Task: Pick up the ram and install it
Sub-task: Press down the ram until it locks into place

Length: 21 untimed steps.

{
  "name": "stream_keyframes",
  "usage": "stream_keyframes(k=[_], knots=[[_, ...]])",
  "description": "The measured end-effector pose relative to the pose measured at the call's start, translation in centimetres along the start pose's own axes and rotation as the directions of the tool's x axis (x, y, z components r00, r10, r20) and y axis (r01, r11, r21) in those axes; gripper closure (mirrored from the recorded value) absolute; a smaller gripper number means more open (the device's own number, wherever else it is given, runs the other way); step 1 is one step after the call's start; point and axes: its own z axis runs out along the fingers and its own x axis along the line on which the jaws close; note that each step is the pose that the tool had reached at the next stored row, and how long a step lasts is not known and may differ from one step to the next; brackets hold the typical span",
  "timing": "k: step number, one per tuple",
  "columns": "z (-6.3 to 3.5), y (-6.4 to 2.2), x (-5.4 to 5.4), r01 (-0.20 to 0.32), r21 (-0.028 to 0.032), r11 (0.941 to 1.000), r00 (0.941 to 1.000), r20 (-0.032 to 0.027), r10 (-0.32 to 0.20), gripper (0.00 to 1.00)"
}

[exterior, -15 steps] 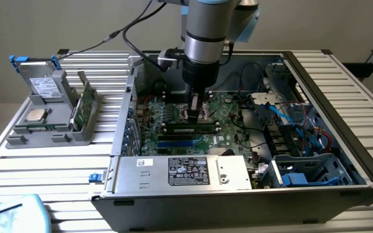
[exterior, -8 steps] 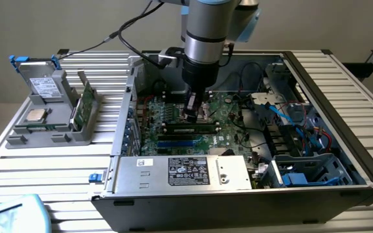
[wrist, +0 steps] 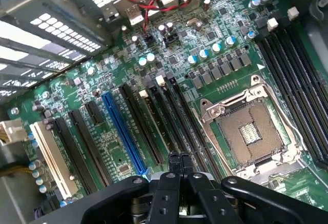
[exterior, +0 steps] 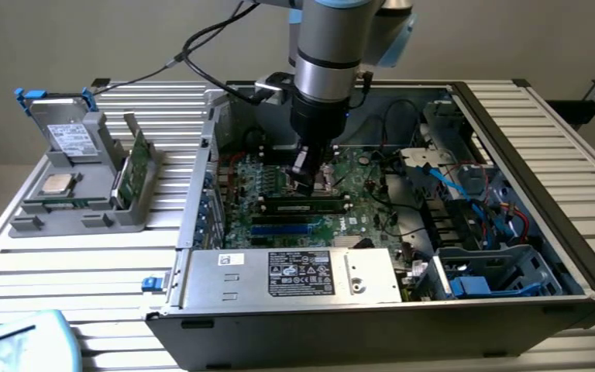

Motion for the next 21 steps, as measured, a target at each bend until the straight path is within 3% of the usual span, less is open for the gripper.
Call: stream_keyframes(k=[4, 12, 21], knots=[[0.01, -0.01, 0.00, -0.062, -0.0011, 0.9981, 0.9981, 0.0053, 0.062, 0.89], [0.02, 0.00, 0.00, -0.165, 0.0064, 0.9862, 0.9860, 0.0212, 0.165, 0.89], [0.01, 0.00, 0.00, -0.269, -0.0005, 0.9631, 0.9629, 0.0223, 0.269, 0.89]])
